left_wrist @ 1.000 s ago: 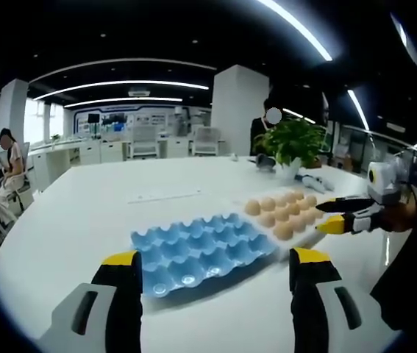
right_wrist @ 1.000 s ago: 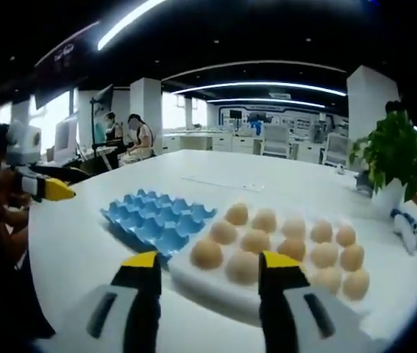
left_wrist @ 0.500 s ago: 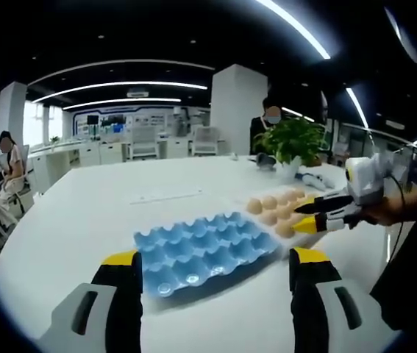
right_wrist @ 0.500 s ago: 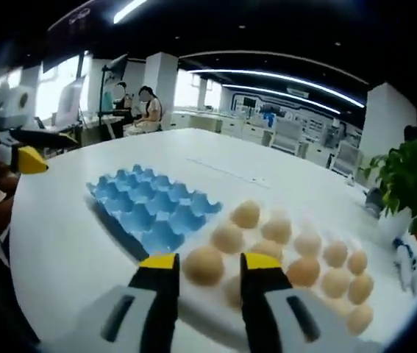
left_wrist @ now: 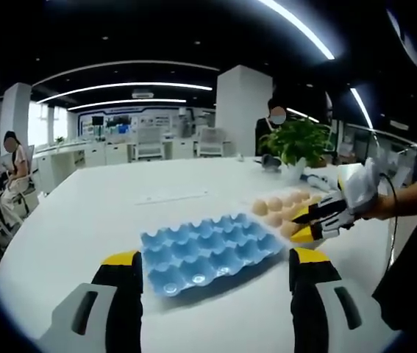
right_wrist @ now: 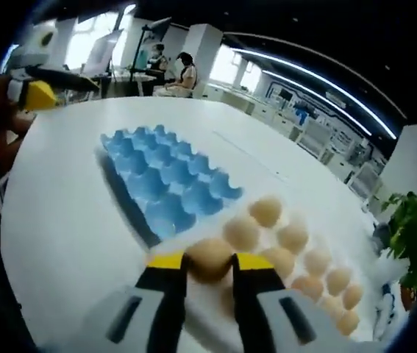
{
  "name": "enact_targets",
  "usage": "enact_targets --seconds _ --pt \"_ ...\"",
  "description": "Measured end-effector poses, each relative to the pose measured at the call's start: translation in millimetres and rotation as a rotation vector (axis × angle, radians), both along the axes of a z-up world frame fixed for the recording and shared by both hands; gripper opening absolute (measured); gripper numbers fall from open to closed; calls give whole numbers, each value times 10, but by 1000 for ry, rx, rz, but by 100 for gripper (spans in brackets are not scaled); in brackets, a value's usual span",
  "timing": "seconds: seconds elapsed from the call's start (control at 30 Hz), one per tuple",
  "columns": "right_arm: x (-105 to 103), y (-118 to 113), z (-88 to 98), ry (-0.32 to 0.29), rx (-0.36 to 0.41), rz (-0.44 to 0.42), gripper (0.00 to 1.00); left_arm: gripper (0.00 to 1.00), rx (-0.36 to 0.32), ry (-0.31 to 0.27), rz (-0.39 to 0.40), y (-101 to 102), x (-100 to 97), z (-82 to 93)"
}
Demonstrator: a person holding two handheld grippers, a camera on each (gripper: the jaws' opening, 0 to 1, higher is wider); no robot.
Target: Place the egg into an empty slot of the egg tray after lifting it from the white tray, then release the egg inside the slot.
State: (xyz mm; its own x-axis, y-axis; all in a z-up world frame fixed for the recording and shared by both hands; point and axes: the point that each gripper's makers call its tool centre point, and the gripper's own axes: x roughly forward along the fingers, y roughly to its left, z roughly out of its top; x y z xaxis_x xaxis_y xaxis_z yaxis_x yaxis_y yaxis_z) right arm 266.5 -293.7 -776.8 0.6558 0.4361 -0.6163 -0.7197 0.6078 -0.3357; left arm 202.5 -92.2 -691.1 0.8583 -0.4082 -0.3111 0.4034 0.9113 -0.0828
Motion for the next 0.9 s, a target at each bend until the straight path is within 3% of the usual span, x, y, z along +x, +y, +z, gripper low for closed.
enact_targets --seconds 0.1,0.2,0.3,0.4,0.5,0.6,0.77,0.9 --pt "6 10 -28 60 -49 36 25 81 -5 4 12 6 -18 9" --pt "21 -14 -75 266 -72 27 25 81 6 7 17 10 -35 34" --pt "29 -17 -151 434 -101 25 26 81 3 15 18 9 -44 48" --pt "35 7 -174 484 -142 98 26 80 11 16 16 -6 -65 71" --pt "31 35 -189 483 -200 177 26 80 29 15 20 -23 -92 82" --pt "14 29 -191 476 -183 205 26 80 40 11 31 -48 -117 93" --pt "22 17 -174 453 -78 174 25 83 55 4 46 -54 -136 88" --pt "26 14 -161 405 9 122 25 94 -8 34 39 -29 -102 -10"
